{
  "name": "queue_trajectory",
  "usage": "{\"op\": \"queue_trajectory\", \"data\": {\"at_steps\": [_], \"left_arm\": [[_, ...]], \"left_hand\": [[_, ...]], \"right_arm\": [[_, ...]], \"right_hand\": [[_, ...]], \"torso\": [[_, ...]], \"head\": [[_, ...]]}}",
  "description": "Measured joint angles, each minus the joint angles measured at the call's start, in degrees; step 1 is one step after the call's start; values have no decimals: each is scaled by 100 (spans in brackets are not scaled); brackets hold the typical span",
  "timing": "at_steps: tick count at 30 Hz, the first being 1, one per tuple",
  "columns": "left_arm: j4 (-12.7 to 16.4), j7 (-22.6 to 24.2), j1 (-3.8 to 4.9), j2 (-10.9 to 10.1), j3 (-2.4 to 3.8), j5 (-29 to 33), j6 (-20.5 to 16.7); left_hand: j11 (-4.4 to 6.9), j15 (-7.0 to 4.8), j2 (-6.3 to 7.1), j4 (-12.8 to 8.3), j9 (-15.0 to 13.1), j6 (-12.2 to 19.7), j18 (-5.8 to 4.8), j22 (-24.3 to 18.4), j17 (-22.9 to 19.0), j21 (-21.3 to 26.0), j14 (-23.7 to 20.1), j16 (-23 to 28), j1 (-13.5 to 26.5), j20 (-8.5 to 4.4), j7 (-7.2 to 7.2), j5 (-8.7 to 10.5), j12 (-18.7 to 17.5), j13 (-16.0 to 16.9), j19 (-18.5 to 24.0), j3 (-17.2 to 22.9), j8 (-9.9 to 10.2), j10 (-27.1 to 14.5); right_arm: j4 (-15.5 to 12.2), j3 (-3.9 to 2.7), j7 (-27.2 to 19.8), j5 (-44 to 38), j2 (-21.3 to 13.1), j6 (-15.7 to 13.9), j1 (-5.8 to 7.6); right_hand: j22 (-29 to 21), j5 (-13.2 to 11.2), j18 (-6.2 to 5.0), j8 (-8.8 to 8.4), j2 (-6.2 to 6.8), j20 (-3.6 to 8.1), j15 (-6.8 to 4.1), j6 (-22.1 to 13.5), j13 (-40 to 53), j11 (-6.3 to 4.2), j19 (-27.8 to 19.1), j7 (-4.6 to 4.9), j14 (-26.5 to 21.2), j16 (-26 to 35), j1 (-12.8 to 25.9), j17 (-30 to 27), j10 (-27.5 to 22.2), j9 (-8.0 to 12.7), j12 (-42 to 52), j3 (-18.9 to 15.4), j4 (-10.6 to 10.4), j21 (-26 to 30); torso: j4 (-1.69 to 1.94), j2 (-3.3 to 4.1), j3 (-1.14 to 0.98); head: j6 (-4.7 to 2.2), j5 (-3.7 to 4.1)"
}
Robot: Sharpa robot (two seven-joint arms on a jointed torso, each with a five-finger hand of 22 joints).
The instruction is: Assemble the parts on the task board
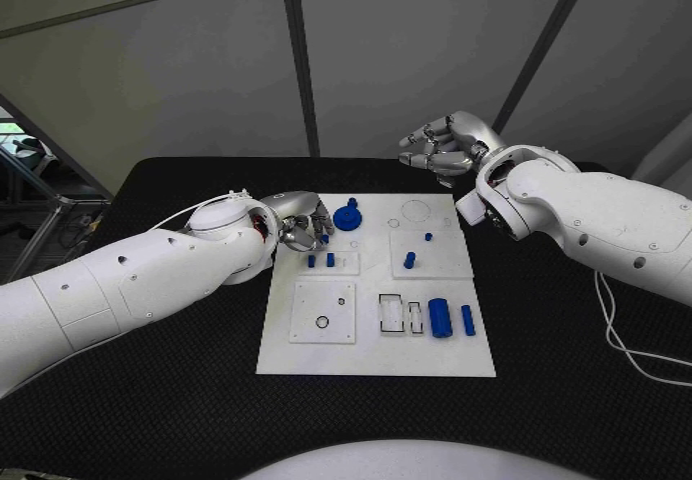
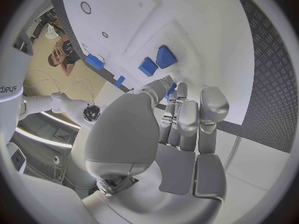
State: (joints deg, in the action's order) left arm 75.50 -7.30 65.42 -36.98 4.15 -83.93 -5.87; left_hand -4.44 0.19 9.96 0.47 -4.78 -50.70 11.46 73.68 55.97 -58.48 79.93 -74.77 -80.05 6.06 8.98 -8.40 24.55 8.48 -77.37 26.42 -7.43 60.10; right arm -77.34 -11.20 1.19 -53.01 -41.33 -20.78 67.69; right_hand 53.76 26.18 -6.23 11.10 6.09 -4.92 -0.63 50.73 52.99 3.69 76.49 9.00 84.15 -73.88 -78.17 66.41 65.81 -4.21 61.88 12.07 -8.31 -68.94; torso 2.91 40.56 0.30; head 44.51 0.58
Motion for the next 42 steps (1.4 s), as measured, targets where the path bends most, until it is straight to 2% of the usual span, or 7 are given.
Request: {"op": "queue_trajectory", "data": {"at_steps": [10, 15, 20, 25, 34, 37, 42], "left_arm": [[-1, -6, -1, -87, 0, 0, -7], [51, -5, -2, -222, 4, 28, -28], [111, 21, -12, -400, 127, 109, -81], [144, 134, -6, -638, 198, 424, -293], [415, 670, -8, -1182, 225, 2030, -1159], [535, 930, -17, -1292, 229, 2901, -1311], [773, 1470, -106, -1443, 229, 4243, -1471]], "left_hand": [[-2, 2, 35, 41, 55, 109, -1, -23, -45, 102, -39, 0, 35, -15, 15, 0, -49, 0, 15, -41, 61, -2], [-10, -6, 35, 41, 63, 117, -3, -37, -129, 133, -73, 33, 35, -10, 23, 0, -49, 0, 34, -41, 61, -10], [-10, -9, 35, 41, 63, 111, -2, -63, -184, 201, -89, 43, 35, -13, 22, 0, -49, 0, 54, -41, 61, -10], [-50, 38, 34, 63, 47, -169, -1, -380, -733, 889, -405, 365, 34, 11, 33, 0, -104, 0, 407, 19, -57, -50], [-42, 52, -161, 98, 35, -510, -3, -1068, -1816, 2286, -891, 1053, 26, 33, 53, 74, 19, 77, 1029, 74, -238, 128], [-95, 109, 3, 266, 61, -514, -6, -1300, -2523, 2704, -1320, 1594, 400, 85, 49, 66, -21, 70, 1278, -227, -238, 9], [-68, 93, 71, 457, 62, -687, -1, -1667, -2827, 3188, -1501, 2005, 645, 122, -21, 20, -21, 72, 1434, -703, -279, 82]], "right_arm": [[49, 0, 100, -87, -51, 84, -1], [51, 0, 188, -308, -184, 217, -42], [-38, 4, 254, -637, -396, 337, -172], [-281, 11, 297, -1246, -709, 413, -293], [-737, 51, 308, -2604, -1056, 448, -517], [-849, 62, 348, -3033, -1087, 486, -610], [-992, 65, 484, -3698, -1088, 568, -748]], "right_hand": [[-167, 0, 0, 37, 41, -8, -22, -61, -1534, 30, -54, 23, -22, 552, -9, -562, -1047, 13, -1517, 279, 2, 142], [147, -248, 1, 106, 152, 2, -22, 167, -2423, 61, 93, 35, -22, 624, -121, -587, -1101, 2, -2555, 575, 87, -37], [603, -341, 0, 121, 177, -28, -22, 310, -3011, 74, 257, 19, -21, 389, -145, -328, -906, 0, -3214, 703, 215, -350], [864, -350, 0, 121, 204, -28, -22, 503, -3495, 62, 342, 1, -21, 382, -173, -317, -648, 0, -3779, 807, 319, -536], [903, -488, 93, 78, 325, -83, -21, 676, -4006, 56, 349, -83, -21, 419, -114, -511, -463, 21, -4447, 881, 393, -594], [876, -655, 93, -18, 370, -82, 3, 676, -4121, 83, 307, -83, -1, 455, -83, -561, -491, 31, -4577, 881, 393, -564], [874, -689, 92, -85, 441, -82, 23, 676, -4216, 114, 307, -83, -21, 484, -106, -592, -522, 38, -4668, 856, 418, -558]], "torso": [[3, -4, 6], [7, -7, 13], [9, -9, 21], [12, -13, 21], [-3, -49, 19], [-3, -63, 15], [2, -73, 18]], "head": [[-6, 4], [-27, 8], [-65, 20], [-87, 60], [-180, 221], [-200, 266], [-214, 325]]}}
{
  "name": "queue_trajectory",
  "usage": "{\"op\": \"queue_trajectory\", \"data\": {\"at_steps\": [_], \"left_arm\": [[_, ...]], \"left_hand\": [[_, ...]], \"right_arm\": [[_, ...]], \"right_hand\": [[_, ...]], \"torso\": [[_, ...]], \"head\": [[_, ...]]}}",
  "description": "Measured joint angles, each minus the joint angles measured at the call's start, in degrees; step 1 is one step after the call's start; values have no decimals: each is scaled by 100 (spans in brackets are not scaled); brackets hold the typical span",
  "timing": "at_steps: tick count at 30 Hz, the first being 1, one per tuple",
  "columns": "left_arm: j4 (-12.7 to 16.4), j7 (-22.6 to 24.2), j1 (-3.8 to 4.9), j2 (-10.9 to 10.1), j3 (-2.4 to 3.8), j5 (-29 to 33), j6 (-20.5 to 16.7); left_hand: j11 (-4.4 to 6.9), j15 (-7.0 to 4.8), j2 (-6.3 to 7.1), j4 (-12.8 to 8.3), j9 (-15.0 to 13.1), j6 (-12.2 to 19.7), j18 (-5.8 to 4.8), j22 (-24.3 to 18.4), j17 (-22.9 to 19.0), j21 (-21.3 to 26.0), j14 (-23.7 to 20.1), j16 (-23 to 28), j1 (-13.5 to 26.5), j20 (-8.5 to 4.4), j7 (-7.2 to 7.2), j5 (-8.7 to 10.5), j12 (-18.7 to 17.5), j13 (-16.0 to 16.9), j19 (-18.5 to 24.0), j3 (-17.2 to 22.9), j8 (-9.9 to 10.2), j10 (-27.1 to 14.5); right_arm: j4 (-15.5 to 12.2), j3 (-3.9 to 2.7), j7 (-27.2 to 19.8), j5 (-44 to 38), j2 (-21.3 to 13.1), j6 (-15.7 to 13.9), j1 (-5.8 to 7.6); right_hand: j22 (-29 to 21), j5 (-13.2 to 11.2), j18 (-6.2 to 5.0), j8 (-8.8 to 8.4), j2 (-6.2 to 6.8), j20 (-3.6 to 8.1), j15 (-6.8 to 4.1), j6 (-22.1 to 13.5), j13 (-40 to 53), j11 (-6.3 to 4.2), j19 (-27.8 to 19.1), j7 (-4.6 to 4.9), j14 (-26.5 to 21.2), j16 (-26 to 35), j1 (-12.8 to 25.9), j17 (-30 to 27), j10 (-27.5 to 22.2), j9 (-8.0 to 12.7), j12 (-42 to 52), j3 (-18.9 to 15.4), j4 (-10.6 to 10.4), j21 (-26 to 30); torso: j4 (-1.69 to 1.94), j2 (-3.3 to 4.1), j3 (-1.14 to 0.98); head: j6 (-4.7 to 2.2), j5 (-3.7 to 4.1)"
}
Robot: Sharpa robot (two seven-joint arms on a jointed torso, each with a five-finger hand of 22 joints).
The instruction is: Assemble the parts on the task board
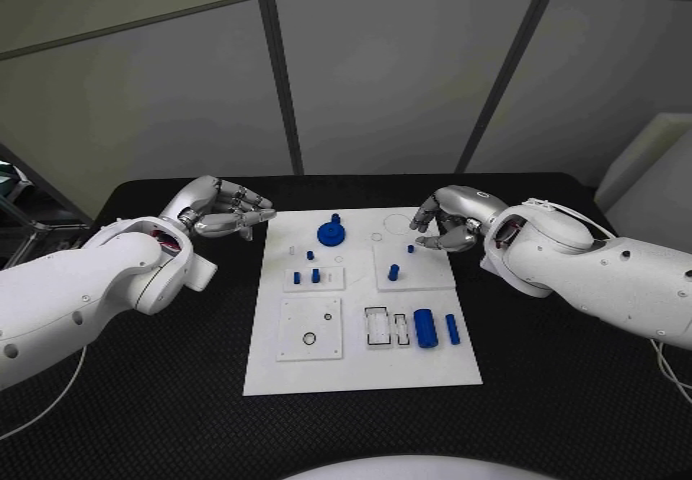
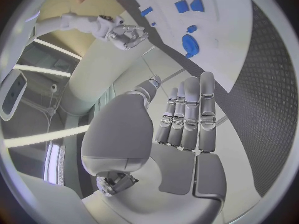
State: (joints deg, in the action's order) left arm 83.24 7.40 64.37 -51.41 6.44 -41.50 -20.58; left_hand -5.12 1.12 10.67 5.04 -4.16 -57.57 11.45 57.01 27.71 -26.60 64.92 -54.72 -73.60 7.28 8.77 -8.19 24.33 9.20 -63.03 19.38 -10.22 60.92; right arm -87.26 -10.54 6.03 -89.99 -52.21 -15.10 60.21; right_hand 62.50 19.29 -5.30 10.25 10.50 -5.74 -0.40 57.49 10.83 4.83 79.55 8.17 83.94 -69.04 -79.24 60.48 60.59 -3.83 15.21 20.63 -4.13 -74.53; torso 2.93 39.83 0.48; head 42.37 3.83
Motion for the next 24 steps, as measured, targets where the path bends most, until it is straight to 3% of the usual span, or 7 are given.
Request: {"op": "queue_trajectory", "data": {"at_steps": [4, 9, 21, 24], "left_arm": [[154, 416, -45, -92, -3, 877, -105], [277, 809, -84, -123, -3, 1631, -199], [299, 1178, -128, -117, -3, 2254, -304], [287, 1207, -130, -117, -3, 2312, -316]], "left_hand": [[16, 0, -142, -15, 0, -38, 0, -157, -107, 175, 0, 150, -142, 0, 2, -24, -44, -5, 0, -42, 0, 16], [20, 0, -196, -32, 0, -38, -1, -217, -144, 229, 0, 191, -196, 0, 2, -23, -74, -18, 0, -25, 0, 55], [0, 0, -205, -74, 6, -58, -1, -280, -176, 273, 0, 218, -269, -22, 23, -44, -130, -32, -23, -14, 0, 76], [-1, 0, -224, -79, 6, -58, -1, -282, -183, 273, 0, 218, -288, 0, 23, -44, -131, -32, -45, -10, 19, 76]], "right_arm": [[-45, 2, 122, -400, 49, 45, -55], [-44, 3, 237, -706, 165, 85, -106], [106, 17, 374, -1003, 376, 150, -162], [114, 49, 394, -1037, 385, 179, -162]], "right_hand": [[0, 0, -1, -32, -1, 0, 0, -22, -57, 0, 0, 21, 0, 0, -1, -1, 0, 0, -43, 0, 0, 0], [28, 0, -1, -66, -1, 0, 0, -22, -90, -1, 0, 22, 0, 0, -1, 28, 0, 0, -69, 0, 0, 0], [47, 0, -1, -117, -2, 0, 0, -3, -148, 20, 0, 40, 0, -23, 0, 51, 21, -1, -92, 15, 15, 0], [47, -32, -1, -117, -17, 0, 0, -3, -163, 20, 0, 40, 0, -23, -15, 51, 21, -1, -92, 29, 29, 0]], "torso": [[1, 0, 0], [1, -1, -2], [2, 5, -2], [4, 5, -1]], "head": [[-9, 20], [-9, 31], [27, -4], [37, -1]]}}
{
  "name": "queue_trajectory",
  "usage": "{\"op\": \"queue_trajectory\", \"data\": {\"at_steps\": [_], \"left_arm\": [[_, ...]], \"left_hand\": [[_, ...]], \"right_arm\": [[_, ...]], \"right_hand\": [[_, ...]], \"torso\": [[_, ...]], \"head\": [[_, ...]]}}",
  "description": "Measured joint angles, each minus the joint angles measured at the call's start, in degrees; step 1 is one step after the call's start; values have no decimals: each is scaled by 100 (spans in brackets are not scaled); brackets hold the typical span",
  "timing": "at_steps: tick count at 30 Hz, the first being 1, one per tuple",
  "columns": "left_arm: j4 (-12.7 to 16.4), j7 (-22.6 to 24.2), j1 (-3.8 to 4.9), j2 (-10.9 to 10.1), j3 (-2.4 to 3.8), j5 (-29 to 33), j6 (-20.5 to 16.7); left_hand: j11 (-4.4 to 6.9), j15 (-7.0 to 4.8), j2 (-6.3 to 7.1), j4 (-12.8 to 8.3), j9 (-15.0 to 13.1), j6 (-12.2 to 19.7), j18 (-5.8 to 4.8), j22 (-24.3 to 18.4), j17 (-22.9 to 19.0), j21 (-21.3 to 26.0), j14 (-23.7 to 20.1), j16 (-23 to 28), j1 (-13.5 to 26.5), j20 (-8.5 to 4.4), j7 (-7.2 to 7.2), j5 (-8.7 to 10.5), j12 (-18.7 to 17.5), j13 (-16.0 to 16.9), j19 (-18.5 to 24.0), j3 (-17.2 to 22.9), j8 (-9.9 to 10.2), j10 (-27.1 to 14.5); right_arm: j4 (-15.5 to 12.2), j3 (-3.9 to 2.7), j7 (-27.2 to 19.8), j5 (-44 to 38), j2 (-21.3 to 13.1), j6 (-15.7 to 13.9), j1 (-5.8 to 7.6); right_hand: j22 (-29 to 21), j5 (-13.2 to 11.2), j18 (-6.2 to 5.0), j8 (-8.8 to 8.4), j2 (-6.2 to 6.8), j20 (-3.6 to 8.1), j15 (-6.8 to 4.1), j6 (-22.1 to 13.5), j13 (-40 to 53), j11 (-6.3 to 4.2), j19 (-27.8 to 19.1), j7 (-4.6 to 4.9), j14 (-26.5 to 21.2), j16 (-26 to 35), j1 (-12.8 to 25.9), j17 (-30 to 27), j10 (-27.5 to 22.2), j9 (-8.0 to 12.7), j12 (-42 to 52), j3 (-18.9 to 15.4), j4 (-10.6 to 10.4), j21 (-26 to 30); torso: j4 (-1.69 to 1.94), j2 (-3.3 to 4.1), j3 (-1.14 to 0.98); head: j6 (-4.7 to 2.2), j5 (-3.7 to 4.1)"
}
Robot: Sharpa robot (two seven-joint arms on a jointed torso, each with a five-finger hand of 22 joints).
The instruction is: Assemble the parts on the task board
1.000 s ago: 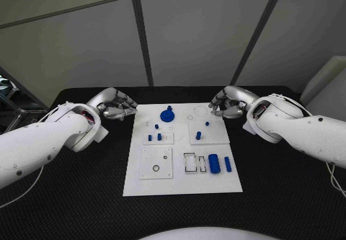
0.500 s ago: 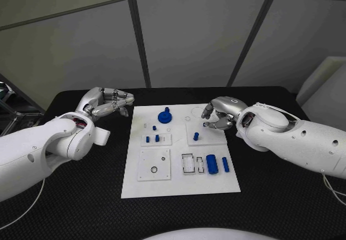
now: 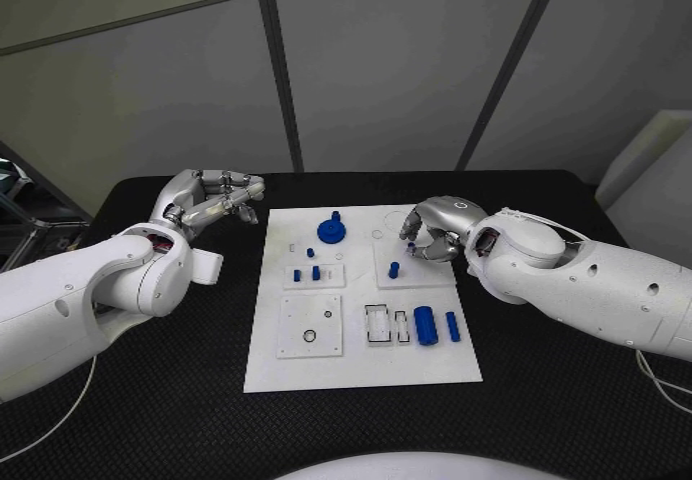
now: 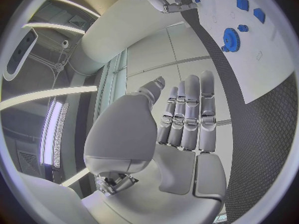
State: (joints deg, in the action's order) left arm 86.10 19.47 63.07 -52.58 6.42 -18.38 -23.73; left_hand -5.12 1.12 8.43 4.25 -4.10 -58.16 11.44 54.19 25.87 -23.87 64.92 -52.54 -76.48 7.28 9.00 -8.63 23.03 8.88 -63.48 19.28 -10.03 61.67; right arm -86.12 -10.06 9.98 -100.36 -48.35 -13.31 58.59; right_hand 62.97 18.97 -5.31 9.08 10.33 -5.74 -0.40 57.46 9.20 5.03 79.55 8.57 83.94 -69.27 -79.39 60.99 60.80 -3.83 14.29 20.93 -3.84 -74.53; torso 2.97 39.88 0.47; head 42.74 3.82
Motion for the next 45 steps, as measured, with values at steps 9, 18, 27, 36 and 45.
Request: {"op": "queue_trajectory", "data": {"at_steps": [9, 18, 27, 36, 45], "left_arm": [[-22, 30, -6, 6, 0, 119, -8], [-37, 28, -7, 13, 0, 161, 1], [-52, 7, -9, 13, 0, 174, 11], [-61, -15, -10, 22, 0, 179, 19], [-77, -42, -11, 18, 0, 182, 27]], "left_hand": [[0, 0, -1, 0, -1, 0, 0, -19, -7, 24, 0, 28, -1, 0, 0, 0, 0, -7, 0, 0, 1, 0], [0, 0, -26, -16, 4, 0, 1, -34, -20, 45, 0, 28, -35, 0, 0, 0, -29, -18, 1, 17, 0, 0], [0, 0, -30, -16, 4, 0, 0, -44, -27, 45, 0, 49, -76, 0, 0, 0, -29, -18, 1, 17, 23, 0], [0, 0, -53, -33, 4, 22, 0, -60, -34, 89, 0, 49, -98, 0, 22, 0, -54, -24, 1, 33, 23, 0], [0, 17, -83, -48, 4, 22, 0, -73, -40, 89, -16, 73, -128, -21, 22, 0, -85, -30, -20, 48, 22, 0]], "right_arm": [[22, 147, 67, -103, -3, 27, 22], [157, 160, 89, -161, 85, 40, 32], [205, 165, 84, -202, 114, -24, 30], [194, 173, 97, -256, 139, -89, 20], [108, 193, 154, -350, 118, -264, -7]], "right_hand": [[3, -247, 0, -65, -32, 0, 0, 64, -102, -22, 0, 26, 0, -27, -76, -1, 103, 0, -68, 161, 52, 0], [77, -270, -1, -88, -86, 0, 0, 169, -157, -36, 0, 4, 0, -93, -131, 71, 200, -17, -80, 298, 86, -46], [170, -514, -1, -88, -184, 22, 0, 375, -183, -83, 23, -39, 0, -194, -228, 152, 415, -38, -84, 556, 219, -120], [431, -667, -1, 90, -275, 125, -117, 804, -119, -74, 125, -156, 12, -302, -319, 255, 649, -121, 83, 697, 365, -287], [505, -696, -1, 107, -334, 165, -136, 844, -59, -34, 165, -181, -10, -339, -379, 295, 689, -160, 92, 782, 451, -338]], "torso": [[-2, -3, 1], [-2, -5, 3], [-2, -5, 3], [-4, -4, 2], [-4, -4, 1]], "head": [[30, 8], [43, 31], [57, 14], [71, 7], [81, 6]]}}
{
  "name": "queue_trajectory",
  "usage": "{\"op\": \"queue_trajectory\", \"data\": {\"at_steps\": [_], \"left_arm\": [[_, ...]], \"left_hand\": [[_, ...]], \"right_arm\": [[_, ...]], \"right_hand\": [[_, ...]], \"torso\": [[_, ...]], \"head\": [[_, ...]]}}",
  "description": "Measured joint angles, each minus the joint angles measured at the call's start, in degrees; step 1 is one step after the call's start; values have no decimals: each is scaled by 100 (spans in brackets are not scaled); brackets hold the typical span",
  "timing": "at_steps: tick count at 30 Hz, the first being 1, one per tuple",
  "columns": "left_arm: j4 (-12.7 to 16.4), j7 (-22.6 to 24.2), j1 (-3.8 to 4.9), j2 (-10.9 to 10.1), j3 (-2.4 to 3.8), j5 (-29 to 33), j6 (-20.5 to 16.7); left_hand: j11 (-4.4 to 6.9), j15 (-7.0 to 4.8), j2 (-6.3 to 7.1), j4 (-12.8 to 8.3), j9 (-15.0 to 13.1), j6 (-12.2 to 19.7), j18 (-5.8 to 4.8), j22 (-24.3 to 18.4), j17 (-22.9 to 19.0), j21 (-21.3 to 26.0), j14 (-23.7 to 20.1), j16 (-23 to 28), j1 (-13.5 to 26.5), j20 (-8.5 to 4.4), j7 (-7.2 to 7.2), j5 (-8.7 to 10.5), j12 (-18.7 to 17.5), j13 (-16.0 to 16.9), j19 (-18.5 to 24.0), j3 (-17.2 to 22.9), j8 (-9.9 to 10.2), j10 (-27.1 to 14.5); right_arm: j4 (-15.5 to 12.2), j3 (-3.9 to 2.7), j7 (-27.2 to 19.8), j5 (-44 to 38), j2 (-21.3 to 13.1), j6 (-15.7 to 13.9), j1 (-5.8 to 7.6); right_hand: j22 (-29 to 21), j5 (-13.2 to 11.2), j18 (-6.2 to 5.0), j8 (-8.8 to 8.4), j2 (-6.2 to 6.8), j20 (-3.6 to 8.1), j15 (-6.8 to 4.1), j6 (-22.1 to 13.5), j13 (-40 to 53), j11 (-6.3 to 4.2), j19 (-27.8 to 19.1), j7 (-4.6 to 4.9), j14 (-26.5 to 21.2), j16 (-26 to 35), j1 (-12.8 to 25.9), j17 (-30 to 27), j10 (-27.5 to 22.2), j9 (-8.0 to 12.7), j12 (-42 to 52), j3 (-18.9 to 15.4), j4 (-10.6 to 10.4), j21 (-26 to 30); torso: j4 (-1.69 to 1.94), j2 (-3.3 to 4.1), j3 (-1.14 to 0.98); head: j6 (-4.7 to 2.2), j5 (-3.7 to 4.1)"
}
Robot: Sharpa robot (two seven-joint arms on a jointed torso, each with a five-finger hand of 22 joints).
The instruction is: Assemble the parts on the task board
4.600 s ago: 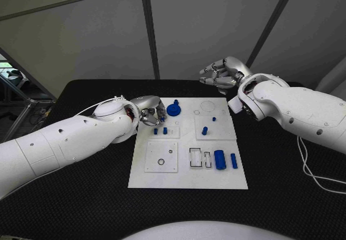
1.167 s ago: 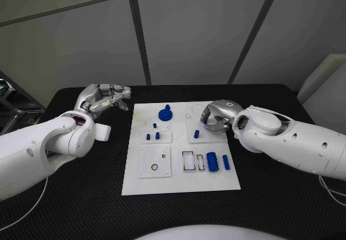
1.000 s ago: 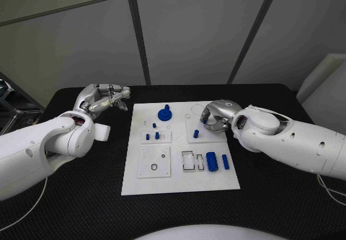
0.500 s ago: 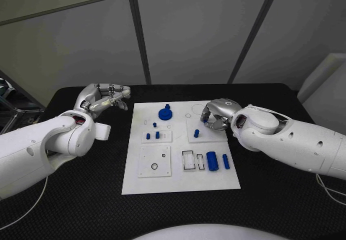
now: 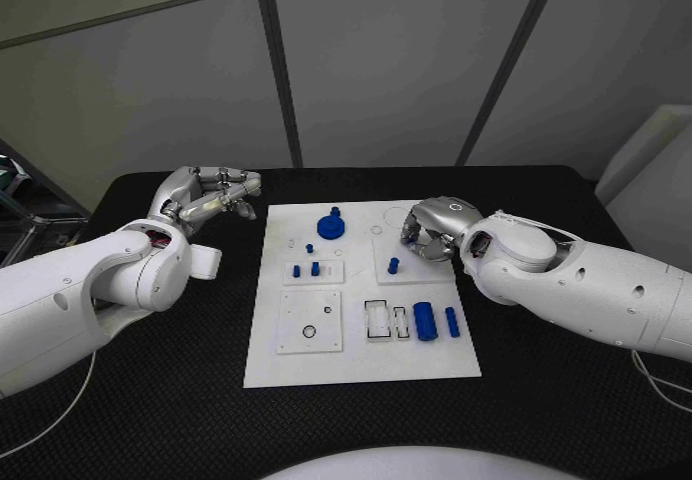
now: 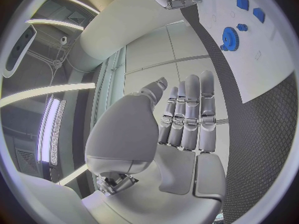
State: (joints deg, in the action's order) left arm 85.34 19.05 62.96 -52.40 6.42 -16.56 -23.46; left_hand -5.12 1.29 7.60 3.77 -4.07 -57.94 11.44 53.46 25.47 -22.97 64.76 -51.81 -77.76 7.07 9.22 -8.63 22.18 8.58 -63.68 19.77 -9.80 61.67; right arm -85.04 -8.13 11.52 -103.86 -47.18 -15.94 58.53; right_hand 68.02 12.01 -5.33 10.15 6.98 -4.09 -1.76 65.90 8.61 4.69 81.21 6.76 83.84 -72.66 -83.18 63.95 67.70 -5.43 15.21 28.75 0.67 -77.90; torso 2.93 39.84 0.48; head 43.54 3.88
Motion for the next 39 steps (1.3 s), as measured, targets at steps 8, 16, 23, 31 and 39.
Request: {"op": "queue_trajectory", "data": {"at_steps": [8, 16, 23, 31, 39], "left_arm": [[-22, -21, -2, 0, 0, 2, 11], [-36, -46, -4, 5, 0, 3, 25], [-43, -61, -6, 10, 0, 4, 39], [-44, -70, -6, 11, 0, 5, 48], [-44, -73, -6, 11, 0, 5, 51]], "left_hand": [[-34, 5, 23, -16, 11, 42, -392, -14, -13, 0, -5, 0, -23, 21, 42, 0, -28, -15, -21, -16, 44, -34], [-54, 19, 23, -16, 16, 82, 46, -29, -20, 22, -19, 0, -23, 21, 82, 0, -28, -23, -21, -16, 69, -54], [-74, 26, 23, -16, 16, 82, -164, -35, -20, 22, -26, 0, -23, 21, 82, 0, -53, -26, -21, -16, 69, -74], [-74, 26, 23, -16, 16, 82, -168, -34, -19, 22, -26, 0, -23, 21, 82, 0, -53, -26, -21, -16, 69, -74], [-75, 26, 23, -16, 16, 103, -168, -34, -19, 23, -26, 0, -23, 21, 103, 0, -53, -26, -20, -16, 70, -75]], "right_arm": [[-264, -1, 9, -63, -135, -280, 0], [-622, -5, 5, -91, -292, -478, 0], [-915, -10, 1, -80, -374, -588, 1], [-915, -10, 0, -69, -375, -638, 1], [-915, -10, 0, -65, -375, -654, 1]], "right_hand": [[14, -19, 0, 0, -7, 0, 0, 0, 5, 0, 0, 0, 0, 0, -7, 9, 0, 1, -1, 17, 18, -3], [13, -7, 0, 0, -7, 0, 0, 0, 16, 0, 0, 0, 0, 0, -7, 10, 0, 1, -4, 45, 46, -3], [13, 9, 0, -1, -7, 0, 0, -1, 24, 0, 0, 0, 0, 0, -7, 14, 0, 1, -15, 53, 53, -3], [13, 9, 0, -1, -7, -1, 0, -1, 24, 0, 0, 0, 0, 0, -7, 14, 0, 2, -26, 53, 53, -3], [12, 9, 0, -1, -6, -1, 1, -1, 19, 0, -1, 1, 0, 0, -6, 13, 0, 3, -28, 52, 53, -3]], "torso": [[0, -4, 0], [-2, -4, 0], [-2, -4, 3], [-2, -4, 3], [2, -4, 3]], "head": [[-1, -3], [-12, 9], [-16, 12], [-18, 4], [-18, 3]]}}
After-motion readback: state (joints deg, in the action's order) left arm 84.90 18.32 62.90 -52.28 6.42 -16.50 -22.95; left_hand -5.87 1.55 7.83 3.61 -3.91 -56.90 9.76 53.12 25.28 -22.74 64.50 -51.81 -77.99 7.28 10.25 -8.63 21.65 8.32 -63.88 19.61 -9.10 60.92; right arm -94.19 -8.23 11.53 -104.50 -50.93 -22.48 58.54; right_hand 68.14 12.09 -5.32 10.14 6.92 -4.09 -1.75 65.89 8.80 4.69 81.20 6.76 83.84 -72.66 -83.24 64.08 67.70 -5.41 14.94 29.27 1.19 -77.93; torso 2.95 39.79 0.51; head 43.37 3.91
